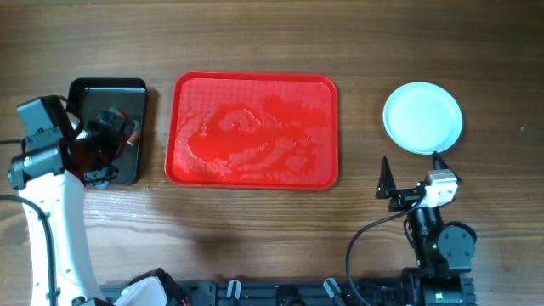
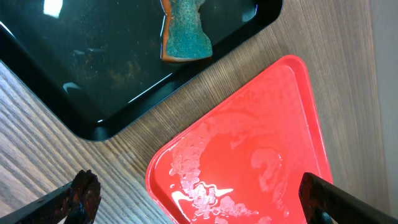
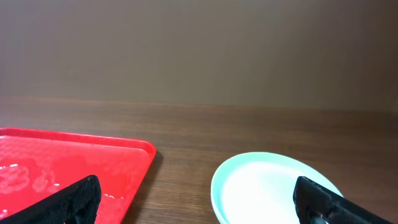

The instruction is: Clean dirty plates on tray and stack at the side

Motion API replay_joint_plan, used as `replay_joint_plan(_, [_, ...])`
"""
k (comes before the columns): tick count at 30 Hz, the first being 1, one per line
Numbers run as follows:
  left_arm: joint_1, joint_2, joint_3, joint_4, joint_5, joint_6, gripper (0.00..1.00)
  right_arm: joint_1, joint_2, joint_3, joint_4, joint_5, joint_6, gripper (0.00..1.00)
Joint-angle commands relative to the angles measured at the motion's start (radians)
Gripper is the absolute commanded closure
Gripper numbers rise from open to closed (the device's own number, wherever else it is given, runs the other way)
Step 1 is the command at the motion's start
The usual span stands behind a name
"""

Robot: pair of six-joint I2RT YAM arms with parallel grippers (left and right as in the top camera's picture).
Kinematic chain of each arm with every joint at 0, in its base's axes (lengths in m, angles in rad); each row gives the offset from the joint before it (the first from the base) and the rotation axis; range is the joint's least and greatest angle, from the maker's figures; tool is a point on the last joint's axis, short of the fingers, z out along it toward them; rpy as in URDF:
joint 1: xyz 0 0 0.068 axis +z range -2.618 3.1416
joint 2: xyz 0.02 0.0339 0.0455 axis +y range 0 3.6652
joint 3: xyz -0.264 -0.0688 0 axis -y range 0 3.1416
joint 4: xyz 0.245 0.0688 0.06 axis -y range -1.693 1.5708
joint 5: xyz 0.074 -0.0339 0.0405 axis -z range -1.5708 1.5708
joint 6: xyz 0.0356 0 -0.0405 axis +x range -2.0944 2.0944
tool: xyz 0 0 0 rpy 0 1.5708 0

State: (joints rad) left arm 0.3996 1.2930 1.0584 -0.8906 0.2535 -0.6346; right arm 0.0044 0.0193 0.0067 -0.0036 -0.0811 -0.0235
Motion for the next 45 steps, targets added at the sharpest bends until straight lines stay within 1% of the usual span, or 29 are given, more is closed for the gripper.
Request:
replay_joint_plan(1, [0.003,-0.001,0.000,0.003,0.008,-0.002,0.00,-0.005,-0.016,0.000,0.003,0.014,-0.022,0.00])
replay_joint_plan(20, [0.003,-0.001,0.000,0.003,0.005,-0.002,0.00,-0.005,-0.014,0.000,0.003,0.014,-0.023,0.00])
replay_joint_plan(25, [0.004,-0.014,0.000,-0.011,-0.137,-0.002,0.00,-0.005,-0.014,0.000,0.003,0.014,-0.022,0.00])
replay_joint_plan(28, [-0.007,-0.059,-0.009,-0.095,-0.135,-0.002,0.00,-0.005,-0.014,0.000,0.003,0.014,-0.022,0.00])
replay_joint_plan(29, [-0.016,-0.084,-0.027,-0.102,-0.135,-0.002,0.00,-0.005,-0.014,0.000,0.003,0.014,-0.023,0.00])
replay_joint_plan(33, [-0.064,-0.241,-0.215,-0.041,-0.135,-0.002,0.00,-0.005,-0.014,0.000,0.003,0.014,-0.022,0.00])
replay_joint_plan(36, [-0.108,-0.408,-0.441,0.105,-0.084,-0.002,0.00,-0.005,-0.014,0.000,0.003,0.014,-0.022,0.00])
replay_joint_plan(39, [-0.145,-0.570,-0.621,0.237,-0.040,-0.002,0.00,-0.005,-0.014,0.000,0.003,0.014,-0.023,0.00])
replay_joint_plan(42, [-0.179,-0.726,-0.750,0.302,-0.034,-0.002,0.00,-0.005,-0.014,0.000,0.003,0.014,-0.022,0.00])
replay_joint_plan(45, [-0.198,-0.797,-0.808,0.360,-0.033,0.002,0.00,-0.005,-0.014,0.000,0.003,0.014,-0.023,0.00])
